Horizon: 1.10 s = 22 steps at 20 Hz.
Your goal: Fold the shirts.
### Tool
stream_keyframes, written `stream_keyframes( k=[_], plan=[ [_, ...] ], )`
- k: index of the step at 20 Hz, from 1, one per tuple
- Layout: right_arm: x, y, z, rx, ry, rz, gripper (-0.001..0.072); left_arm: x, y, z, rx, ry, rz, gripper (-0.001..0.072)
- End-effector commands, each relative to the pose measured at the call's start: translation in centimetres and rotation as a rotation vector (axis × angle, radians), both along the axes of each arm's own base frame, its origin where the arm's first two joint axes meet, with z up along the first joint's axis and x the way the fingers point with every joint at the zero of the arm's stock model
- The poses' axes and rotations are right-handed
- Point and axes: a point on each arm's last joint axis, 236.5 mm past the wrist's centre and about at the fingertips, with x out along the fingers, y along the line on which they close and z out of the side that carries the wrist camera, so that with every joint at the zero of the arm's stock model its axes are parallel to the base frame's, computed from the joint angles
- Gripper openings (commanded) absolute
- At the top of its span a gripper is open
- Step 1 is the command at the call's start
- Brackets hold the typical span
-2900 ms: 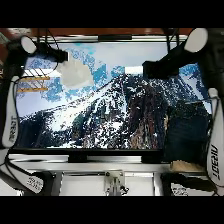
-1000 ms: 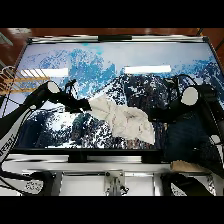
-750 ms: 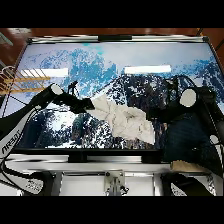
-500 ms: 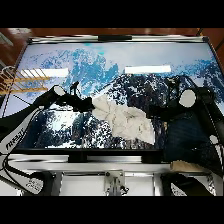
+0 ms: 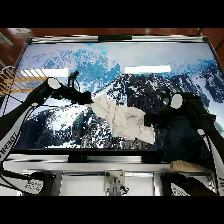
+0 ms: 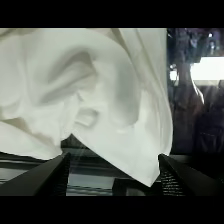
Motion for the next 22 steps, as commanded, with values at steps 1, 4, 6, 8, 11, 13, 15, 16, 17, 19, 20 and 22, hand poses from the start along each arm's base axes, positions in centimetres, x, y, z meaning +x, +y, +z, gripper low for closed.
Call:
stream_keyframes(
  k=[1,4,6,8,11,13,15,16,17,19,20,22],
  plan=[
    [-1.1,-2.7,-2.3,-0.015,0.12,-0.018,0.0658,0.0,0.3,4.1,0.01,-0.105,-0.042,0.0032],
    [-0.3,-3.1,-2.8,0.062,0.127,-0.065,0.0658,-0.2,0.2,4.9,0.006,-0.115,-0.047,0.0032],
    [1.4,-0.7,-2.2,0.181,0.06,-0.064,0.0658,-0.3,0.2,4.9,0.006,-0.112,-0.049,0.0032],
    [2.6,0.3,-2.1,0.202,0.004,-0.061,0.0658,-0.3,0.2,4.9,0.006,-0.112,-0.048,0.0032],
    [1.8,-0.7,-4.1,0.126,0.058,-0.023,0.0658,-0.3,0.2,4.9,0.006,-0.112,-0.049,0.0033],
    [0.1,-2.4,-5.2,0.076,0.147,-0.002,0.0657,-0.4,0.2,4.8,0.005,-0.11,-0.051,0.0032],
    [-0.7,-2.9,-5.1,0.082,0.184,0.011,0.063,-0.7,0.2,4.8,0.006,-0.101,-0.059,0.0033],
    [-0.9,-2.6,-5.0,0.097,0.192,0.015,0.063,-0.7,0.2,4.8,0.006,-0.098,-0.061,0.0032],
    [-1.0,-1.9,-4.9,0.123,0.197,0.022,0.063,-0.7,0.2,4.7,0.006,-0.098,-0.061,0.0033],
    [-1.7,0.1,-5.4,0.201,0.235,0.026,0.063,-0.7,0.2,4.8,0.006,-0.098,-0.06,0.0033],
    [-2.5,1.0,-5.9,0.238,0.273,0.035,0.063,-0.7,0.2,4.8,0.006,-0.098,-0.061,0.0033],
    [-3.7,1.5,-6.8,0.254,0.339,0.064,0.063,-0.7,0.2,4.8,0.006,-0.098,-0.059,0.0033]
  ],
)
